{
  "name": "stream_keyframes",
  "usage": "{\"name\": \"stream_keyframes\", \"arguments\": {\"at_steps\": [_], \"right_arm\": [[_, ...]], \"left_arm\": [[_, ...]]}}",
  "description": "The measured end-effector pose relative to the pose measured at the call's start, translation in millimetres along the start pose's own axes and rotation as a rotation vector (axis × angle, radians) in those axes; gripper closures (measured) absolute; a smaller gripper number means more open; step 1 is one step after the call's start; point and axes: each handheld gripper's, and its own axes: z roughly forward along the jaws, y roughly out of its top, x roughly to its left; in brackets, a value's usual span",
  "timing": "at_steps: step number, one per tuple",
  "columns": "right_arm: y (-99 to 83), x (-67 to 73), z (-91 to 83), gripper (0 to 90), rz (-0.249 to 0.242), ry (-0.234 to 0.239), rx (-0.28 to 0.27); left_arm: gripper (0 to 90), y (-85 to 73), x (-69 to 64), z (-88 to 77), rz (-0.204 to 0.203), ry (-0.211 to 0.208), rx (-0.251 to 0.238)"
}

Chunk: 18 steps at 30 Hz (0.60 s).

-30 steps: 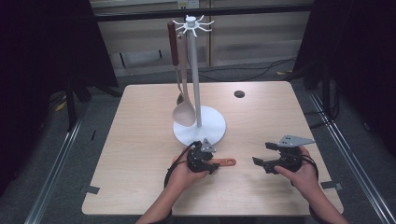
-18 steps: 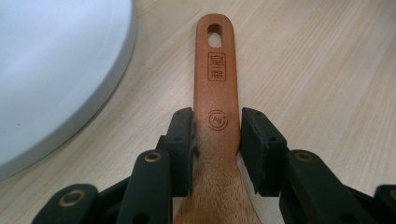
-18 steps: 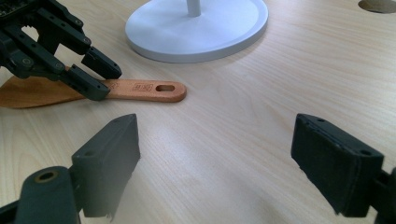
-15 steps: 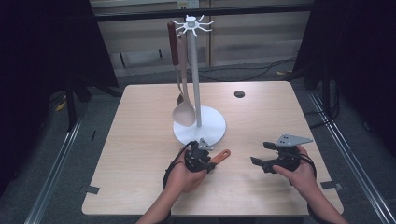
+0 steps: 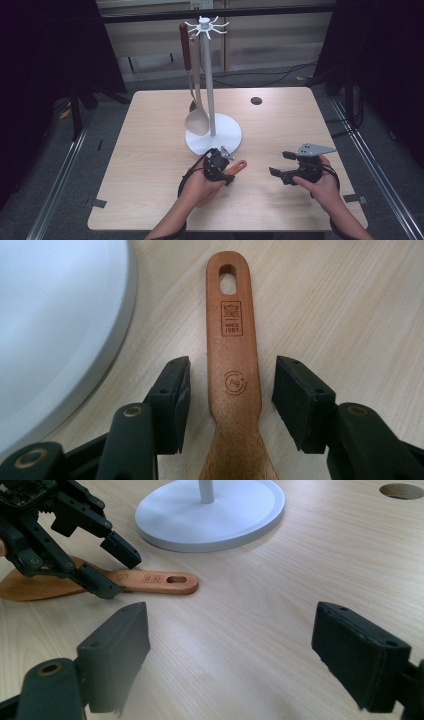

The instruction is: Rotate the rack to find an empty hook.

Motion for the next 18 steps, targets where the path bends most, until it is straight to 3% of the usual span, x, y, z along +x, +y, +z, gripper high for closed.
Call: {"name": "stream_keyframes", "arguments": {"at_steps": [1, 2, 3, 5, 8, 10, 18], "right_arm": [[0.2, 0.1, -0.5, 15.6, 0.0, 0.0, 0.003], [0.5, 0.1, -0.6, 15.6, -0.001, -0.001, 0.001], [0.7, 0.1, -1.0, 15.6, 0.002, -0.001, 0.0], [1.0, -0.2, -1.6, 15.6, 0.001, -0.003, -0.001], [0.8, -0.7, -2.0, 15.6, 0.0, -0.002, 0.0], [0.5, -0.9, -2.1, 15.6, 0.002, -0.003, 0.001], [0.9, 0.2, -1.3, 15.6, -0.001, 0.001, 0.003]], "left_arm": [[49.4, 2.7, 0.6, -0.8, 0.013, 0.0, 0.033], [49.4, 4.5, -0.7, 0.5, -0.003, 0.003, 0.035], [49.6, 6.9, 0.1, 0.2, 0.008, 0.004, 0.055], [49.7, 10.0, -2.0, 1.6, -0.025, 0.004, 0.065], [55.1, 14.3, -3.0, 0.5, 0.009, -0.005, 0.103], [59.1, 15.0, -5.0, 1.1, -0.011, -0.011, 0.101], [65.1, 20.9, -2.9, 1.8, 0.0, -0.015, 0.143]]}}
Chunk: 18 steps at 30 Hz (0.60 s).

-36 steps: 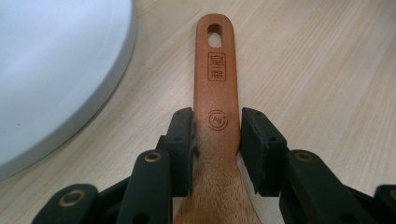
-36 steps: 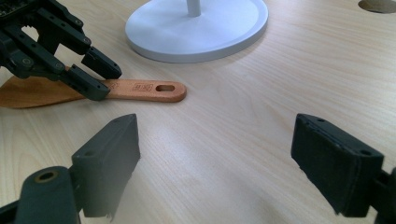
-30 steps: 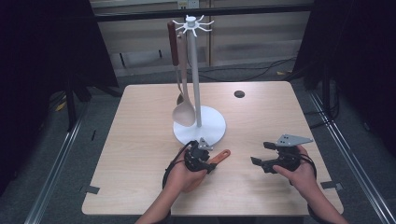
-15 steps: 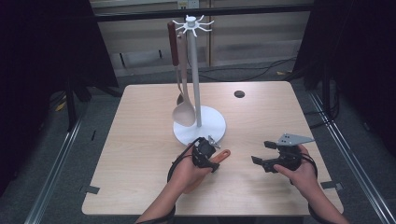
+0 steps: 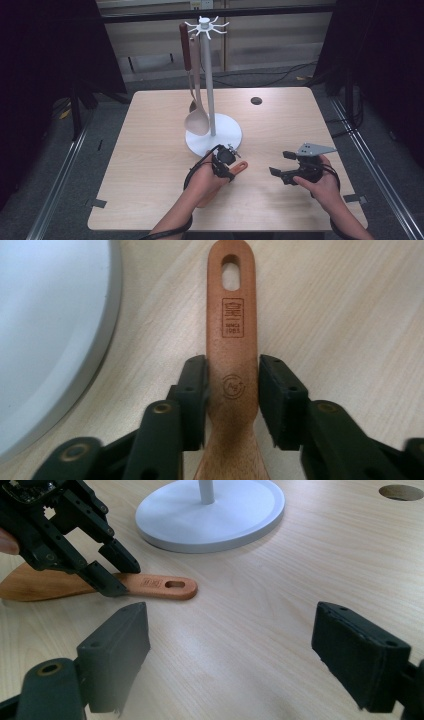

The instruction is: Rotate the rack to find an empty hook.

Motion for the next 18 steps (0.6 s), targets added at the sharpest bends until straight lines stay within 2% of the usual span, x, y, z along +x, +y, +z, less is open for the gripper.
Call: {"name": "stream_keyframes", "arguments": {"at_steps": [4, 5, 6, 7, 9, 10, 12, 13, 14, 15, 17, 18], "right_arm": [[-0.4, 0.0, 0.8, 15.6, 0.001, -0.001, 0.0], [-0.5, -0.2, 1.0, 15.7, 0.001, 0.0, -0.001], [-0.5, -0.3, 1.0, 15.7, 0.001, 0.0, 0.0], [-0.4, -0.2, 1.0, 15.7, 0.003, 0.0, -0.002], [0.0, -0.3, 1.2, 15.7, 0.008, 0.002, -0.011], [0.2, -0.2, 1.2, 15.7, 0.012, 0.003, -0.011], [0.5, -0.6, 1.4, 15.7, 0.01, 0.003, -0.011], [0.8, -1.0, 1.4, 15.7, 0.01, 0.005, -0.011], [0.9, -1.3, 1.7, 15.7, 0.011, 0.006, -0.013], [1.0, -1.8, 2.3, 15.7, 0.009, 0.006, -0.014], [0.9, -1.8, 3.2, 15.7, 0.011, 0.006, -0.011], [1.0, -1.4, 3.7, 15.7, 0.011, 0.006, -0.009]], "left_arm": [[65.7, -2.3, -0.1, 0.1, -0.003, -0.002, -0.022], [65.8, -3.5, 0.3, -0.8, 0.007, -0.003, -0.019], [65.9, -5.8, 1.2, -0.7, 0.007, 0.0, -0.042], [65.9, -8.2, 2.5, -0.4, -0.033, -0.018, -0.07], [66.0, -12.2, 5.9, -1.4, -0.061, -0.042, -0.087], [66.1, -14.2, 5.5, -0.6, -0.075, -0.037, -0.112], [66.1, -17.6, 5.6, -2.2, -0.072, -0.016, -0.126], [66.1, -19.6, 5.2, -3.1, -0.093, -0.005, -0.161], [66.1, -21.3, 7.2, -5.0, -0.088, -0.014, -0.17], [66.1, -22.7, 7.5, -6.1, -0.102, -0.015, -0.197], [66.1, -24.7, 8.6, -7.7, -0.113, -0.011, -0.208], [66.0, -25.9, 9.4, -8.1, -0.118, 0.013, -0.216]]}}
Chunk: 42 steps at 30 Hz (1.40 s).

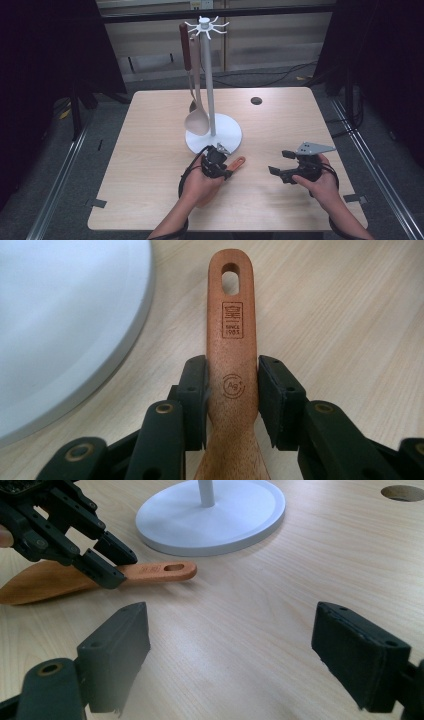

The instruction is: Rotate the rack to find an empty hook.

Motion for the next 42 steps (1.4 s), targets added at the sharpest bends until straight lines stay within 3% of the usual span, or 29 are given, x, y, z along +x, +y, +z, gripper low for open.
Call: {"name": "stream_keyframes", "arguments": {"at_steps": [2, 3, 6, 14, 15, 27, 32, 38, 42], "right_arm": [[0.4, 1.0, 0.9, 15.7, -0.003, 0.004, 0.001], [0.8, 1.4, 1.2, 15.7, -0.008, 0.007, 0.001], [1.4, 2.4, 1.9, 15.6, -0.013, 0.011, -0.001], [0.8, 3.2, 3.7, 15.6, -0.017, 0.017, 0.005], [0.9, 3.5, 3.7, 15.6, -0.017, 0.017, 0.005], [1.6, 4.1, 3.4, 15.7, -0.016, 0.021, -0.002], [1.5, 4.2, 3.5, 15.8, -0.016, 0.022, -0.003], [1.3, 4.3, 3.8, 15.9, -0.014, 0.025, -0.001], [1.1, 4.7, 4.5, 16.1, -0.017, 0.027, 0.002]], "left_arm": [[66.0, -2.1, 4.0, -2.1, -0.01, 0.014, 0.014], [66.0, -4.2, 4.9, -0.7, -0.041, 0.014, -0.018], [66.0, -8.6, 10.1, -1.3, -0.073, 0.029, -0.027], [66.1, -9.8, 12.7, -5.9, -0.089, 0.068, -0.053], [66.0, -9.7, 13.0, -7.1, -0.097, 0.056, -0.064], [66.1, -3.4, 8.5, -33.1, -0.082, 0.097, -0.272], [66.1, -5.3, 8.3, -39.5, -0.083, 0.114, -0.33], [66.1, -4.7, 8.7, -47.8, -0.085, 0.091, -0.419], [66.1, -5.7, 8.7, -53.1, -0.087, 0.102, -0.467]]}}
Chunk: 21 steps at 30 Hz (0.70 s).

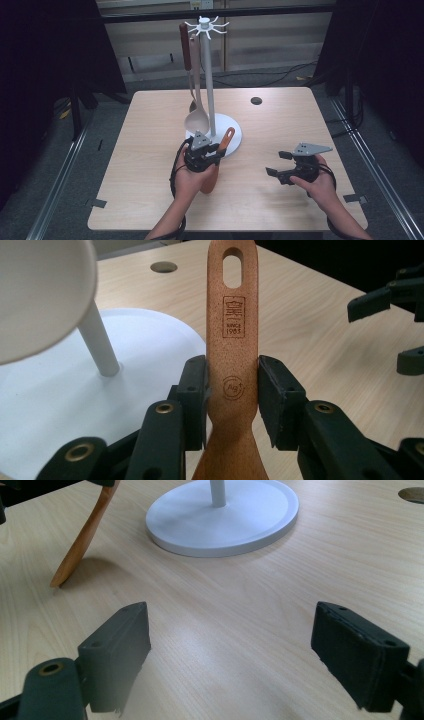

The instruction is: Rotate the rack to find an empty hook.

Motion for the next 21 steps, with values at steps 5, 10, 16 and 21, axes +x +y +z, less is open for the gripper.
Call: {"name": "stream_keyframes", "arguments": {"at_steps": [5, 10, 16, 21], "right_arm": [[-0.5, -0.1, 0.5, 16.3, 0.003, 0.004, -0.001], [-1.1, 0.4, 1.5, 16.3, 0.003, 0.008, 0.005], [-1.4, 1.7, 3.1, 15.6, -0.006, 0.012, 0.008], [-1.2, 2.8, 4.1, 13.8, -0.01, 0.008, 0.012]], "left_arm": [[66.1, 1.8, 0.2, -6.3, -0.002, -0.002, -0.071], [66.1, 5.4, -1.2, -13.0, 0.006, 0.011, -0.12], [66.1, 8.5, -0.8, -16.4, 0.009, 0.018, -0.156], [66.1, 14.1, -2.2, -21.5, 0.006, 0.025, -0.186]]}}
